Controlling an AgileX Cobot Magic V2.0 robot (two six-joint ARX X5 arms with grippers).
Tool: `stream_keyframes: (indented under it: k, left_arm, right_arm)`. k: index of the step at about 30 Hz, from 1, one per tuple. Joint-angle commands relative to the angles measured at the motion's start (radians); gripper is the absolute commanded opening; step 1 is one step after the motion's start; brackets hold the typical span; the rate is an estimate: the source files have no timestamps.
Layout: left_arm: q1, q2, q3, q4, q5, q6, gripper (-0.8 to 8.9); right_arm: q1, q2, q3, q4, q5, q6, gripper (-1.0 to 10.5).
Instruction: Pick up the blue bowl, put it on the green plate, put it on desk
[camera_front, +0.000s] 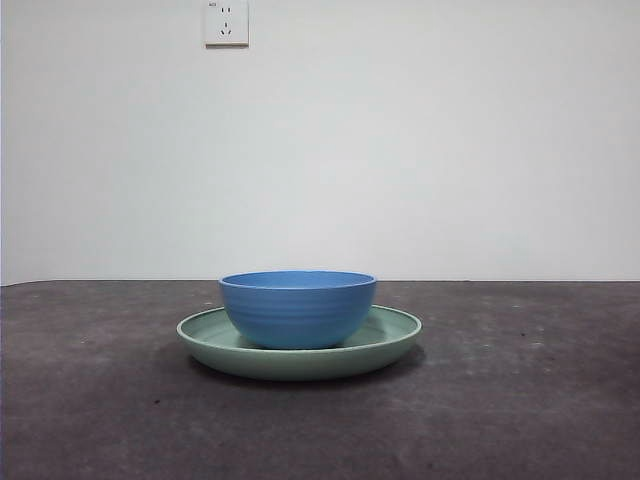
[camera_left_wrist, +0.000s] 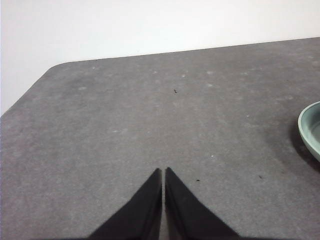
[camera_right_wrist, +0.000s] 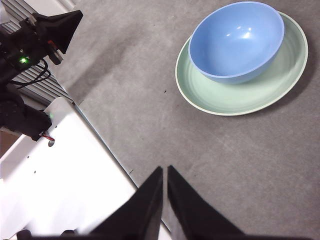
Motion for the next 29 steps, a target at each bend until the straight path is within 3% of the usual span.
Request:
stream_keyframes:
  k: [1,21,24,29]
  left_arm:
    - [0.002,-0.002,-0.021,-0.008,-0.003,-0.012,0.1]
    - [0.002,-0.002,-0.021,-0.008,-0.003,-0.012,0.1]
    - [0.002,-0.002,-0.021,-0.008,-0.003,-0.012,0.1]
    - [0.002,-0.002,-0.021,-0.008,-0.003,-0.012,0.1]
  right_arm:
    - [0.005,0.007,0.019,0.01,0.0,-0.012,0.1]
    - [0.003,0.001,0.019,0.014,0.005,-0.031,0.1]
    - [-0.035,-0.031,0.019,0.043,0.04,-0.083,0.1]
    - [-0.136,-0.142,-0.021,0.207,0.066,-0.056,0.1]
